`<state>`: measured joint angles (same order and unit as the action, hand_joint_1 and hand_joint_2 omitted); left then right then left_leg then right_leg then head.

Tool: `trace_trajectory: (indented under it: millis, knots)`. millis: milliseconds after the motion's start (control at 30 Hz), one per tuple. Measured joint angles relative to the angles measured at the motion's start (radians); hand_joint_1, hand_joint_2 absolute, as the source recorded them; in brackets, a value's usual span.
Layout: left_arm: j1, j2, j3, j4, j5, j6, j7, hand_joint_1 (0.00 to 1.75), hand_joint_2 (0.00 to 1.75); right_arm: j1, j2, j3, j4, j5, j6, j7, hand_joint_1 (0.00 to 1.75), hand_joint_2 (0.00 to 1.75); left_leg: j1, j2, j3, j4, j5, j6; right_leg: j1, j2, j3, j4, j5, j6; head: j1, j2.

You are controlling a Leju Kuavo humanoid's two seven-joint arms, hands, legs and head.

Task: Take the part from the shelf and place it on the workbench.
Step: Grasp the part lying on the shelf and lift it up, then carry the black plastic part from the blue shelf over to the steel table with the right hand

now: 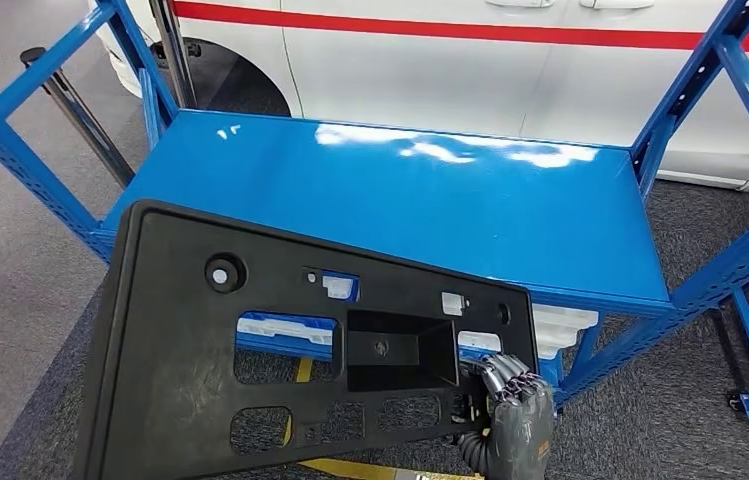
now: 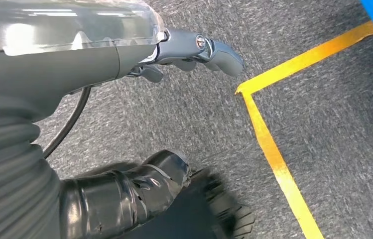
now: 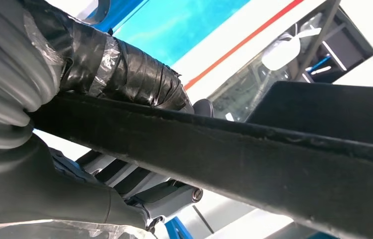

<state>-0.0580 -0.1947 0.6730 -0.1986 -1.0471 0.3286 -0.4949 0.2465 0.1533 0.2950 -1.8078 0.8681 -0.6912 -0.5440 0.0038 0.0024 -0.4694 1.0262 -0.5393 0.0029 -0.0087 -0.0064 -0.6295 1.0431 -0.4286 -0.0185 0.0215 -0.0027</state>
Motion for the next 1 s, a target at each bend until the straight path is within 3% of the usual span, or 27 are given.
trace_trajectory:
  millis: [33, 133, 167, 267, 300, 333, 367, 400, 467, 500, 533, 633, 667, 733, 800, 833, 867, 900, 933, 1000]
  knots:
    - [-0.001, 0.0, 0.002, 0.0, -0.001, 0.0, 0.0, 0.0, 1.75, 0.0, 0.001, 0.0, -0.002, -0.009, 0.0, -0.002, 1.75, 1.75, -0.003, 0.0, 0.014, -0.03, -0.004, 0.005, 0.0, -0.001, -0.002, -0.001, 0.008, 0.006, 0.0, 0.0]
    - [0.001, 0.0, 0.003, 0.0, -0.001, 0.001, -0.001, 0.0, 1.75, 0.002, 0.001, 0.0, -0.005, -0.029, 0.0, -0.004, 1.75, 1.75, -0.003, 0.002, 0.005, -0.05, 0.019, 0.022, -0.002, 0.0, -0.008, -0.003, 0.018, 0.024, 0.001, 0.0]
    - [0.001, 0.0, 0.004, 0.0, -0.002, 0.002, -0.001, 0.0, 1.75, 0.003, 0.001, 0.0, -0.006, -0.032, 0.0, -0.004, 1.75, 1.75, -0.001, 0.005, -0.002, -0.056, 0.032, 0.03, -0.002, 0.002, -0.015, 0.013, -0.004, 0.029, 0.002, 0.0]
    - [0.0, -0.001, 0.004, 0.0, -0.003, 0.003, -0.001, 0.0, 1.75, 0.006, 0.001, -0.001, -0.01, -0.042, 0.0, -0.008, 1.75, 1.75, -0.002, 0.011, -0.035, -0.056, 0.061, 0.043, -0.005, 0.005, -0.059, 0.161, -0.137, 0.04, 0.004, 0.0]
    - [0.001, -0.001, 0.005, 0.0, -0.003, 0.003, -0.001, 0.0, 1.75, 0.008, 0.0, -0.001, -0.01, -0.045, 0.0, -0.011, 1.75, 1.75, -0.003, 0.011, -0.048, -0.051, 0.069, 0.043, -0.005, 0.005, -0.069, 0.217, -0.162, 0.043, 0.004, 0.0]
    - [0.001, -0.001, 0.005, 0.0, -0.003, 0.003, -0.001, 0.0, 1.75, 0.009, 0.0, -0.001, -0.01, -0.049, 0.0, -0.013, 1.75, 1.75, -0.003, 0.012, -0.062, -0.046, 0.076, 0.042, -0.006, 0.005, -0.066, 0.248, -0.163, 0.045, 0.004, 0.0]
    - [0.001, -0.001, 0.006, 0.0, -0.003, 0.004, -0.001, 0.0, 1.75, 0.011, 0.0, -0.001, -0.01, -0.053, 0.0, -0.015, 1.75, 1.75, -0.003, 0.012, -0.076, -0.038, 0.082, 0.04, -0.007, 0.005, -0.048, 0.247, -0.147, 0.046, 0.004, 0.0]
    - [0.001, -0.001, 0.006, 0.0, -0.003, 0.004, -0.001, 0.0, 1.75, 0.011, 0.0, -0.002, -0.011, -0.057, 0.0, -0.016, 1.75, 1.75, -0.002, 0.012, -0.091, -0.029, 0.086, 0.037, -0.008, 0.005, -0.013, 0.211, -0.122, 0.047, 0.004, 0.0]
    - [0.001, -0.001, 0.007, 0.0, -0.003, 0.005, -0.001, 0.0, 1.75, 0.011, 0.0, -0.002, -0.014, -0.063, 0.0, -0.019, 1.75, 1.75, -0.003, 0.011, -0.117, -0.008, 0.092, 0.03, -0.008, 0.005, 0.077, 0.083, -0.103, 0.043, 0.003, 0.0]
    - [0.001, -0.001, 0.007, 0.0, -0.003, 0.006, -0.001, 0.0, 1.75, 0.012, 0.0, -0.003, -0.016, -0.065, 0.0, -0.02, 1.75, 1.75, -0.004, 0.01, -0.124, 0.0, 0.095, 0.026, -0.006, 0.006, 0.106, 0.036, -0.103, 0.037, 0.003, 0.0]
    - [0.001, -0.001, 0.008, 0.0, -0.004, 0.006, -0.001, 0.0, 1.75, 0.012, 0.0, -0.003, -0.018, -0.067, 0.0, -0.021, 1.75, 1.75, -0.005, 0.01, -0.13, 0.005, 0.099, 0.02, -0.004, 0.007, 0.12, 0.009, -0.11, 0.03, 0.003, 0.0]
    - [0.002, -0.001, 0.009, 0.0, -0.004, 0.007, -0.001, 0.0, 1.75, 0.014, 0.001, -0.005, -0.022, -0.078, 0.0, -0.023, 1.75, 1.75, -0.003, 0.007, -0.137, 0.01, 0.108, 0.001, -0.001, 0.007, 0.108, 0.0, -0.096, 0.004, 0.003, 0.0]
    - [0.003, -0.001, 0.01, 0.0, -0.004, 0.008, -0.001, 0.0, 1.75, 0.015, 0.001, -0.005, -0.024, -0.081, 0.0, -0.024, 1.75, 1.75, -0.001, 0.006, -0.144, 0.023, 0.09, -0.005, -0.001, 0.005, 0.099, -0.002, -0.087, -0.006, 0.002, 0.0]
    - [0.004, -0.001, 0.013, 0.0, -0.005, 0.009, -0.001, 0.0, 1.75, 0.015, 0.001, -0.006, -0.027, -0.084, 0.0, -0.025, 1.75, 1.75, 0.002, 0.004, -0.168, 0.095, 0.008, -0.014, -0.002, 0.002, 0.077, -0.006, -0.066, -0.02, 0.001, 0.0]
    - [0.004, -0.001, 0.015, 0.0, -0.005, 0.01, -0.001, 0.0, 1.75, 0.016, 0.001, -0.007, -0.028, -0.085, 0.0, -0.025, 1.75, 1.75, 0.004, 0.004, -0.195, 0.211, -0.078, -0.019, 0.001, 0.002, 0.049, -0.004, -0.045, -0.024, 0.001, 0.0]
    - [0.004, -0.001, 0.017, 0.0, -0.006, 0.01, -0.001, 0.0, 1.75, 0.017, 0.001, -0.008, -0.028, -0.086, 0.0, -0.025, 1.75, 1.75, 0.004, 0.004, -0.196, 0.252, -0.092, -0.019, 0.003, 0.001, 0.035, -0.003, -0.034, -0.025, 0.001, 0.0]
    - [0.004, -0.001, 0.018, 0.0, -0.006, 0.01, -0.001, 0.0, 1.75, 0.017, 0.001, -0.008, -0.028, -0.086, 0.0, -0.026, 1.75, 1.75, 0.004, 0.004, -0.182, 0.264, -0.082, -0.018, 0.004, 0.001, 0.02, -0.001, -0.024, -0.024, 0.001, 0.0]
    - [0.004, -0.001, 0.018, 0.0, -0.006, 0.011, -0.001, 0.0, 1.75, 0.018, 0.001, -0.009, -0.028, -0.087, 0.0, -0.027, 1.75, 1.75, 0.003, 0.004, -0.151, 0.24, -0.054, -0.014, 0.006, 0.001, 0.007, 0.001, -0.014, -0.023, 0.001, 0.0]
    - [0.003, -0.001, 0.019, 0.0, -0.006, 0.012, -0.001, 0.0, 1.75, 0.018, 0.001, -0.009, -0.029, -0.087, 0.0, -0.029, 1.75, 1.75, 0.001, 0.004, -0.105, 0.188, -0.024, -0.008, 0.006, 0.001, -0.005, 0.004, -0.006, -0.022, 0.0, 0.0]
    - [0.0, 0.0, 0.022, 0.0, -0.006, 0.013, -0.001, 0.0, 1.75, 0.018, 0.001, -0.01, -0.029, -0.089, 0.0, -0.03, 1.75, 1.75, -0.006, 0.003, -0.006, 0.043, -0.005, 0.006, 0.007, 0.001, -0.019, 0.007, 0.011, -0.016, 0.0, 0.0]
